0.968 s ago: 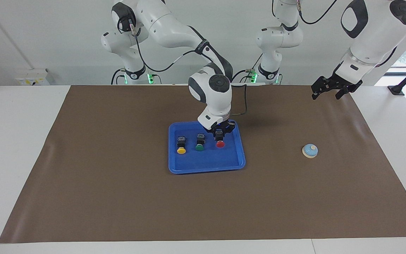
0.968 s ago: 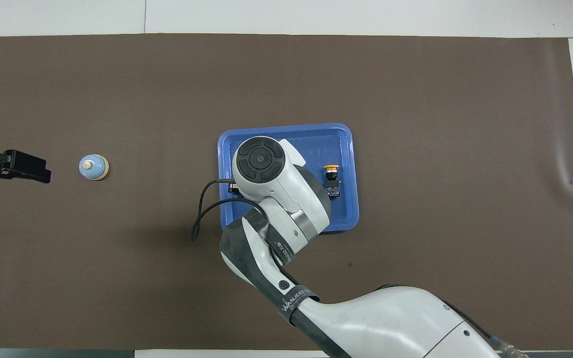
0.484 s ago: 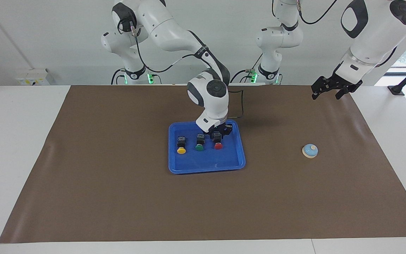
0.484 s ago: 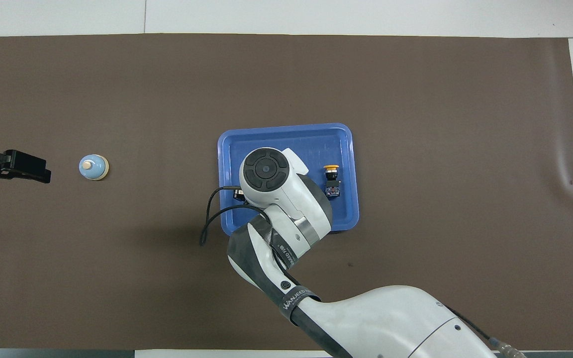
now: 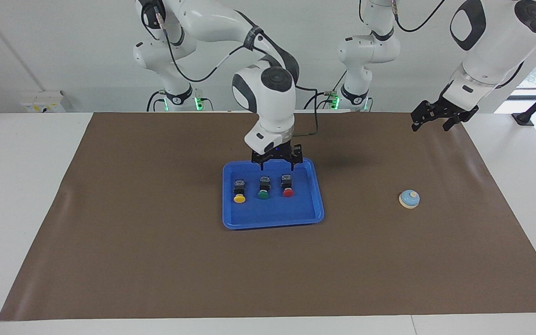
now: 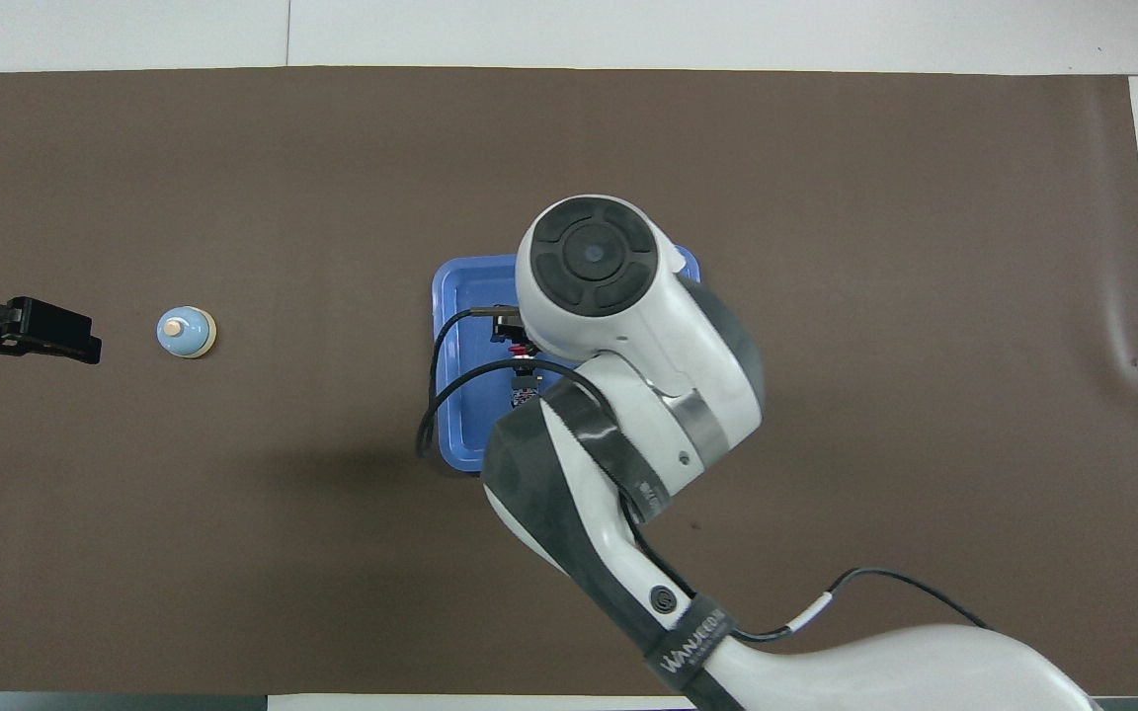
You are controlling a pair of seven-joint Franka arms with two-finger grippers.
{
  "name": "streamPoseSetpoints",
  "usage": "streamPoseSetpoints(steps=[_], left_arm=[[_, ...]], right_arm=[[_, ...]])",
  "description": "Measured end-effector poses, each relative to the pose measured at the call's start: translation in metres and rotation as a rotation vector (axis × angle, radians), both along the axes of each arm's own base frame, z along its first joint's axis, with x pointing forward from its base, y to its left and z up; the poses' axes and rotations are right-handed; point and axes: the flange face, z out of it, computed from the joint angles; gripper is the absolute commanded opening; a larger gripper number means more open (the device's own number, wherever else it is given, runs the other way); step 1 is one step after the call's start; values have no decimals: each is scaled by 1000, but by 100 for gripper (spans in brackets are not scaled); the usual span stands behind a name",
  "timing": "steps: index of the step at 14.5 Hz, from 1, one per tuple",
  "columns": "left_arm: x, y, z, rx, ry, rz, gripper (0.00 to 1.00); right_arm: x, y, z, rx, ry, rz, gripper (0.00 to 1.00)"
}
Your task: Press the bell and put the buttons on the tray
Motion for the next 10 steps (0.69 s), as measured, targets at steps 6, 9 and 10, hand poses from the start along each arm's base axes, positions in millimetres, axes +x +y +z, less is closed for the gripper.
streamPoseSetpoints(steps=[6,9,10], left_arm=[[0,0,0,0,0,0,100],[0,0,0,0,0,0,100],[0,0,0,0,0,0,100]], right_arm=[[0,-165,105,-40,10,141,100],[-9,-237,115,-76,14,180,100],[-13,-260,120,-79,25,185,100]])
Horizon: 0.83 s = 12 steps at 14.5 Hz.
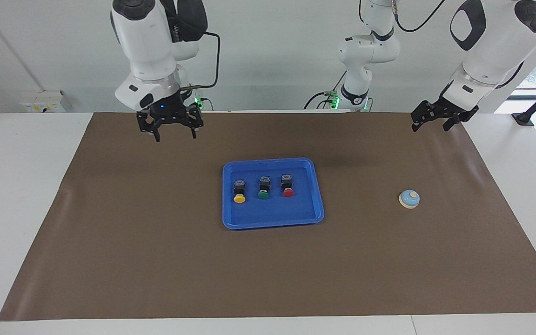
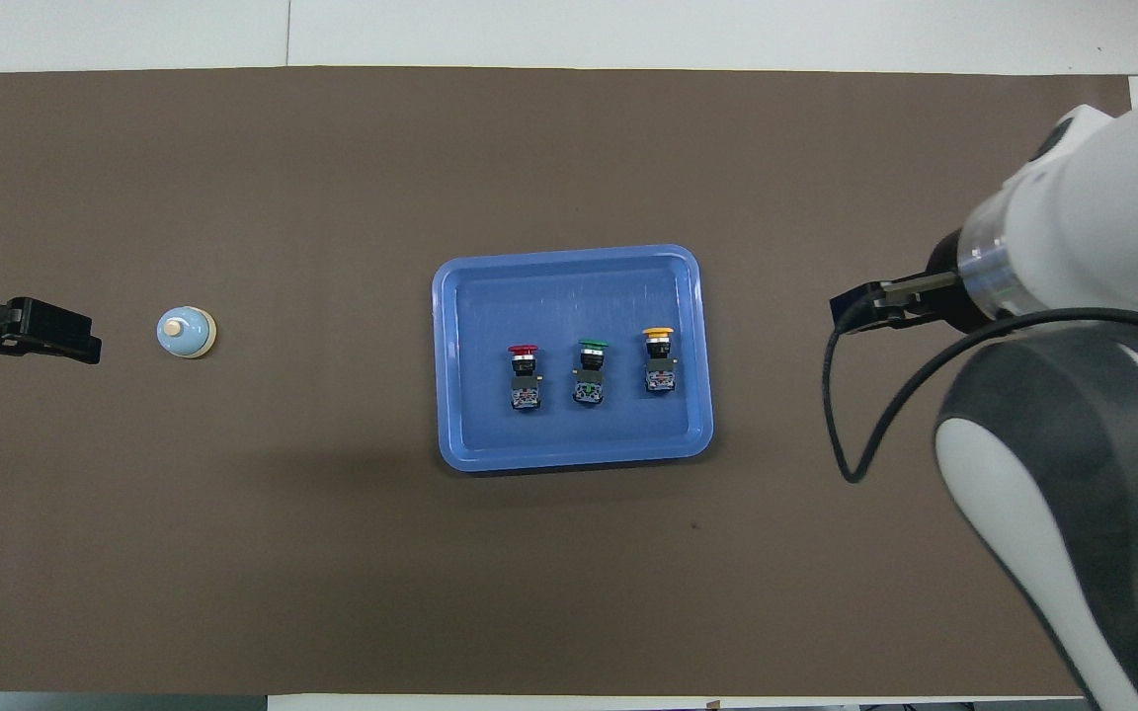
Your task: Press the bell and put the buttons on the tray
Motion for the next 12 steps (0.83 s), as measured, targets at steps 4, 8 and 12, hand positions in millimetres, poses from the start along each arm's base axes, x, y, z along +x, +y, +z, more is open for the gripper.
streamPoseSetpoints(steps=[4,8,12], left_arm=[[0,0,0,0,0,0,100],[0,0,0,0,0,0,100],[0,0,0,0,0,0,100]], right_arm=[[-4,-61,8,-1,5,-55,100],[-5,-79,2,-2,32,-91,100],[-12,-89,2,18,94,-116,100]])
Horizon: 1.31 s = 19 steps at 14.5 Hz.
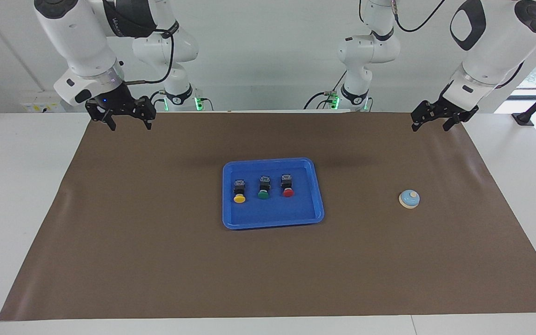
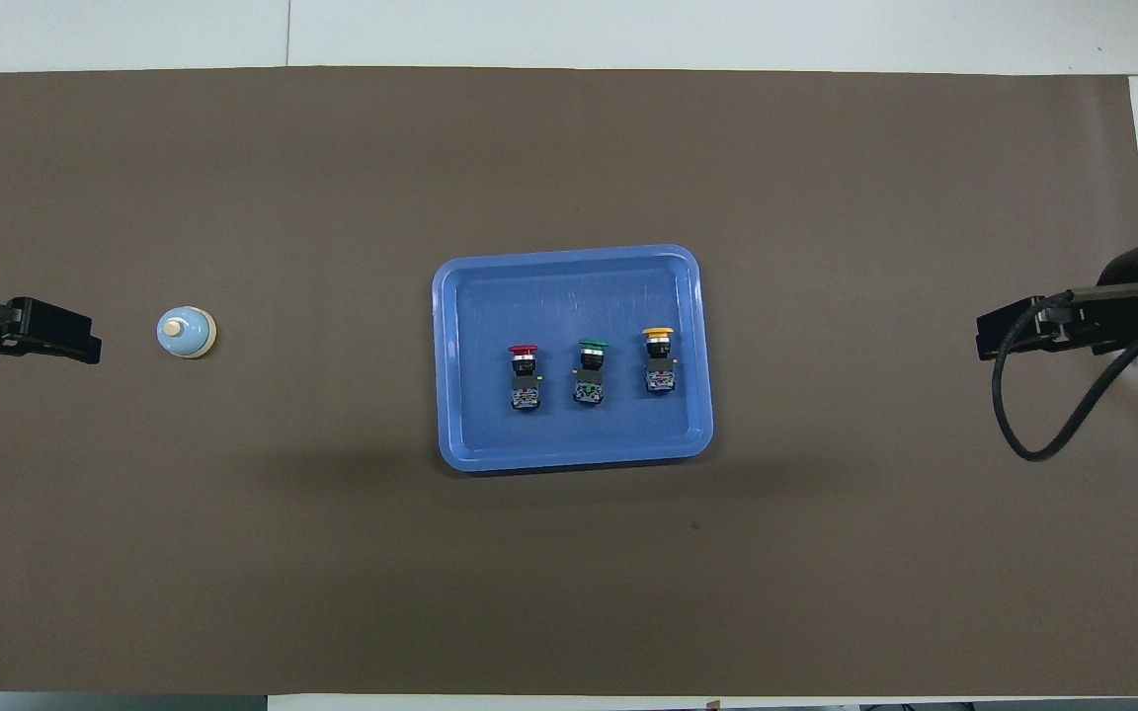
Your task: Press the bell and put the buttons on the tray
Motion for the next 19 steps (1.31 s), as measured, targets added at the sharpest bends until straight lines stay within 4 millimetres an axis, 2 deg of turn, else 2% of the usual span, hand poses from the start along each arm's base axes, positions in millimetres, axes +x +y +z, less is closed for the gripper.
streamPoseSetpoints(steps=[3,19], left_arm=[[0,0,0,0,0,0,100],[0,0,0,0,0,0,100]], right_arm=[[0,-11,1,2,0,-21,100],[0,-8,1,2,4,-16,100]])
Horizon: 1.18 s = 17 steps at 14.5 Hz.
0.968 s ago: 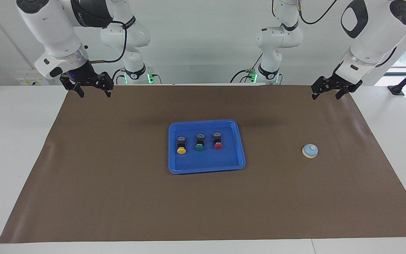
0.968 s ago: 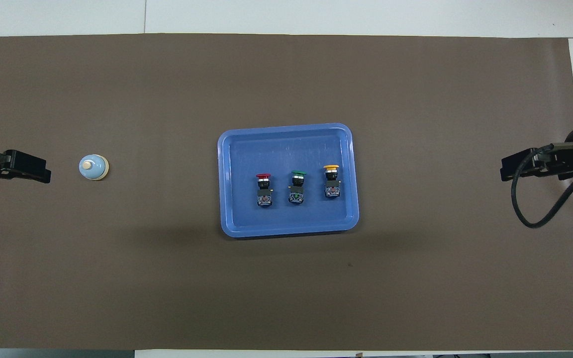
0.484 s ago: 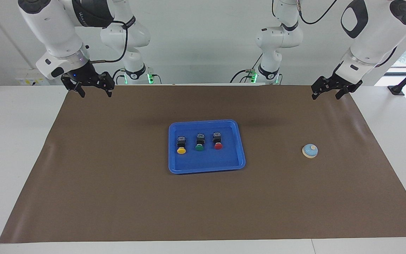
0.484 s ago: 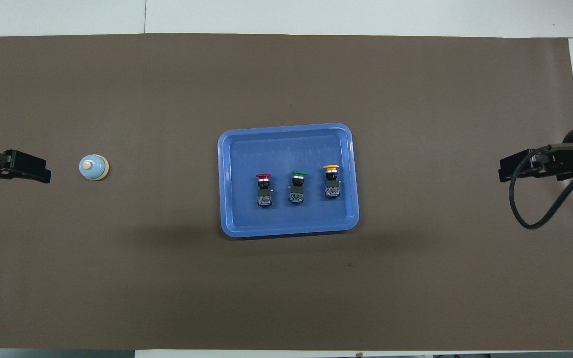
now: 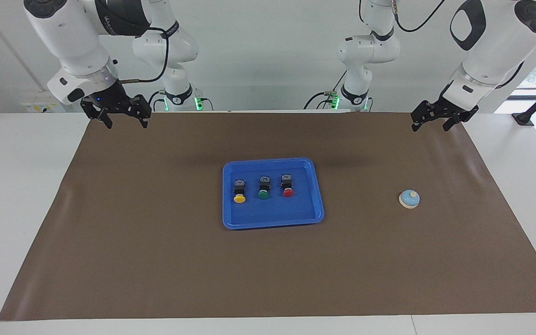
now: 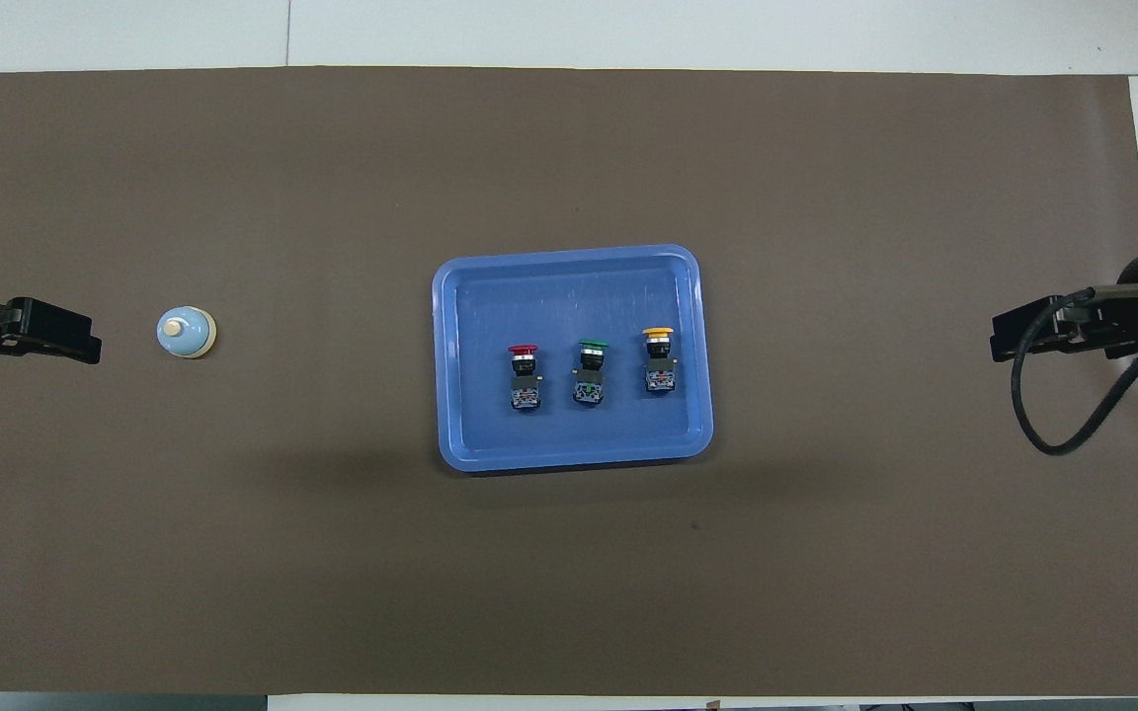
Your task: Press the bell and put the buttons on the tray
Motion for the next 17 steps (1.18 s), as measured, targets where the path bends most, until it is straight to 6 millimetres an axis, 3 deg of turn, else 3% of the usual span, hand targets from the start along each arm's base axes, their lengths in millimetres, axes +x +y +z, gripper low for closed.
streamPoseSetpoints(steps=[7,8,9,10,11,13,17], left_arm=[[0,-1,0,0,0,-1,100],[0,-5,0,0,1,-7,88],[0,-11,0,1,0,-13,67],[0,-16,-1,2,-6,-14,41],[2,-19,-4,2,-24,-10,0],[3,-14,-17,2,-56,19,0],[-2,20,-31,3,-60,99,0]], right_arm=[[0,0,0,0,0,0,100],[0,0,0,0,0,0,100],[0,0,0,0,0,0,100],[0,0,0,0,0,0,100],[0,0,0,0,0,0,100],[0,0,0,0,0,0,100],[0,0,0,0,0,0,100]])
